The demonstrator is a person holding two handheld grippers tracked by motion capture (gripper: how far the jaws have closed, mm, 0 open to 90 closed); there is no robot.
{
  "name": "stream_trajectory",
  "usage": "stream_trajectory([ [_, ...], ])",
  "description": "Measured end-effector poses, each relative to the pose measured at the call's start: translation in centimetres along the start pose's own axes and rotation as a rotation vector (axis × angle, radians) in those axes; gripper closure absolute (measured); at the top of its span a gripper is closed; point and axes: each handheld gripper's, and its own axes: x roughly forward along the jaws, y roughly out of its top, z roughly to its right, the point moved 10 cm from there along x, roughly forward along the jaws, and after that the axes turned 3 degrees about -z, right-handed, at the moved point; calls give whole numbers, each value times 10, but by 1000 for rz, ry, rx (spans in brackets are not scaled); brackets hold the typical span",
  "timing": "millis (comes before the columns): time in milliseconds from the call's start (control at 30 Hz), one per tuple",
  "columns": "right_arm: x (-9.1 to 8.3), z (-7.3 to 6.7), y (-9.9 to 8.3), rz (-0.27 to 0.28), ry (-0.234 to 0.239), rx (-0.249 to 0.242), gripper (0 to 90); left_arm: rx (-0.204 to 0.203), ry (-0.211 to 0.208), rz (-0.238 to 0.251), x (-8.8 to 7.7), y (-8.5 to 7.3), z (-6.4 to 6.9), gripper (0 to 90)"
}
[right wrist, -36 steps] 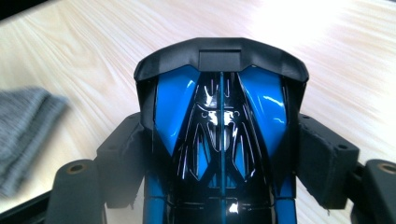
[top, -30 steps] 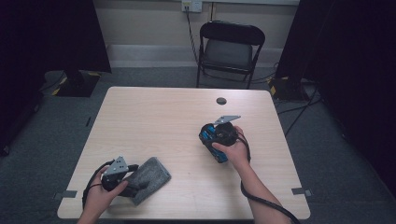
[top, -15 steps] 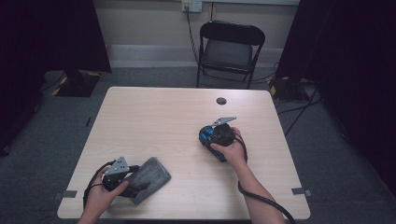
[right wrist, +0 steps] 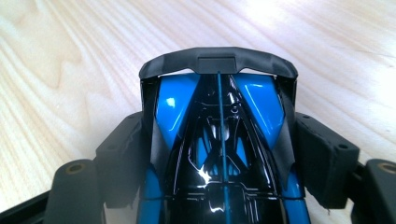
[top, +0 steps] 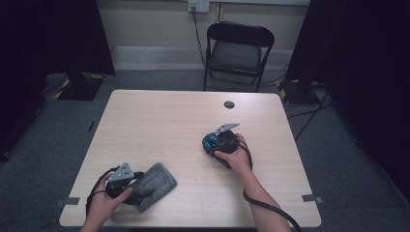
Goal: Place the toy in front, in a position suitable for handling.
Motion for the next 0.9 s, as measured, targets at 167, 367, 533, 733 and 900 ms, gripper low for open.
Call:
stream_trajectory([
  [167, 1, 0, 0, 12, 1, 11, 251, -2, 1, -4, 1, 0, 1, 182],
  [367, 1, -2, 0, 11, 8, 8, 250, 6, 1, -10, 2, 0, 1, 181],
  [533, 0, -2, 0, 21, 15, 16, 236, 2, 1, -8, 2, 0, 1, 182],
  [733, 0, -2, 1, 40, 27, 48, 181, 3, 2, -7, 1, 0, 1, 182],
  [900, -6, 1, 0, 64, 18, 62, 156, -2, 3, -3, 0, 0, 1, 182],
])
